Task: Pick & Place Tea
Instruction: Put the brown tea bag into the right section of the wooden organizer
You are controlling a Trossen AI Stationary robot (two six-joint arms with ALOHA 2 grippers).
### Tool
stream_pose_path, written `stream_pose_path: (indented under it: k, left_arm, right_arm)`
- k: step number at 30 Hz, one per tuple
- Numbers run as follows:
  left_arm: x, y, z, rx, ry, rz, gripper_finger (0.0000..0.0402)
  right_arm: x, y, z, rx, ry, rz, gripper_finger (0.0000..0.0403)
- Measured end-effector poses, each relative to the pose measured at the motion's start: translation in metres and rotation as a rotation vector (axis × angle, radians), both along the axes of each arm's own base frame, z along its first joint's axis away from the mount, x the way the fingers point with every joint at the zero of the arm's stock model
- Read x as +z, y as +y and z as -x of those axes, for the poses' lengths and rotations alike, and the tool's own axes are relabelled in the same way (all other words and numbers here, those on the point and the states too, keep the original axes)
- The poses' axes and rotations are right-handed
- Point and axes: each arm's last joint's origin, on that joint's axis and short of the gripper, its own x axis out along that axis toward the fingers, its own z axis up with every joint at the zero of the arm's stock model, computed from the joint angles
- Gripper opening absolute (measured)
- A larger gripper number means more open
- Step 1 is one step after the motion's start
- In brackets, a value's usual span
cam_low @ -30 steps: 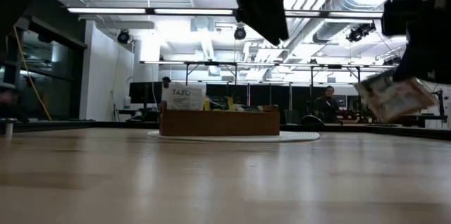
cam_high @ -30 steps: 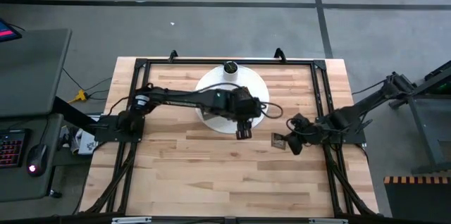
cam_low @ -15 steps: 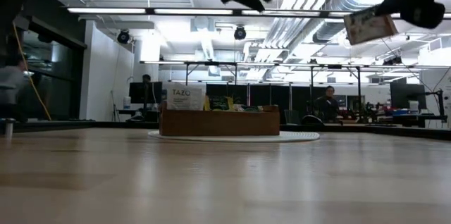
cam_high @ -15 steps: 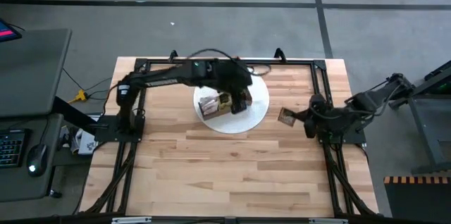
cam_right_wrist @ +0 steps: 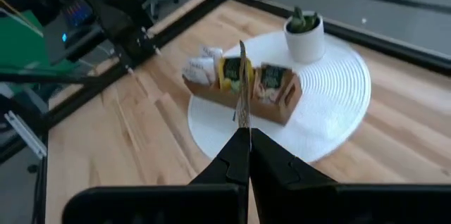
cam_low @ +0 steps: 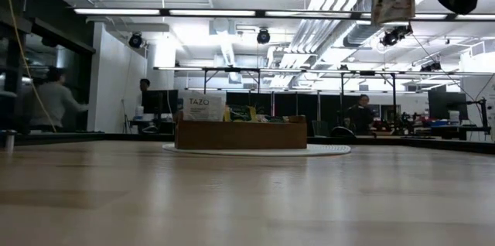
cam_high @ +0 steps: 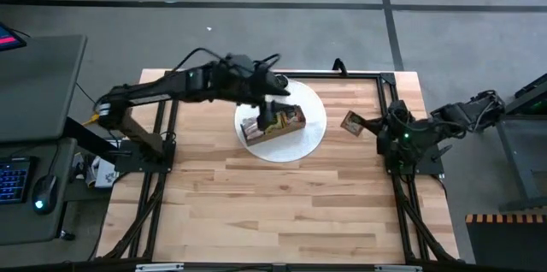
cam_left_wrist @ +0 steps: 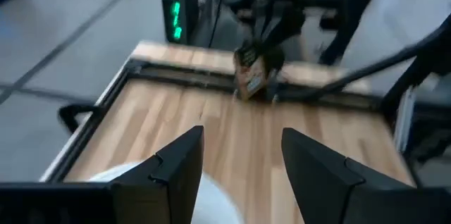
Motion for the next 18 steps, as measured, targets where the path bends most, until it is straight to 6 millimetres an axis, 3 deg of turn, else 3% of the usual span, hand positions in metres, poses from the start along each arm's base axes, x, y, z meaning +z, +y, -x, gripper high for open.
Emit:
stream_pose_path:
  k: [6,10,14,18]
  left_arm:
    - [-0.073,-0.005,0.034,0.049,-0.168,0.165,0.0191]
    - [-0.110,-0.009,0.068,0.073,-0.316,0.283,0.0191]
    - [-0.134,-0.011,0.101,0.146,-0.415,0.330,0.0191]
    - [-0.145,-0.013,0.132,0.206,-0.522,0.347,0.0191]
  right_arm:
    - [0.011,-0.008,-0.009,-0.020,-0.070,0.050,0.0000]
    - [0.015,-0.019,-0.014,-0.035,-0.082,0.081,0.0000]
    - [0.021,-0.032,-0.029,-0.006,-0.117,0.108,0.0000]
    - [0.021,-0.053,-0.056,0.062,-0.119,0.130,0.0000]
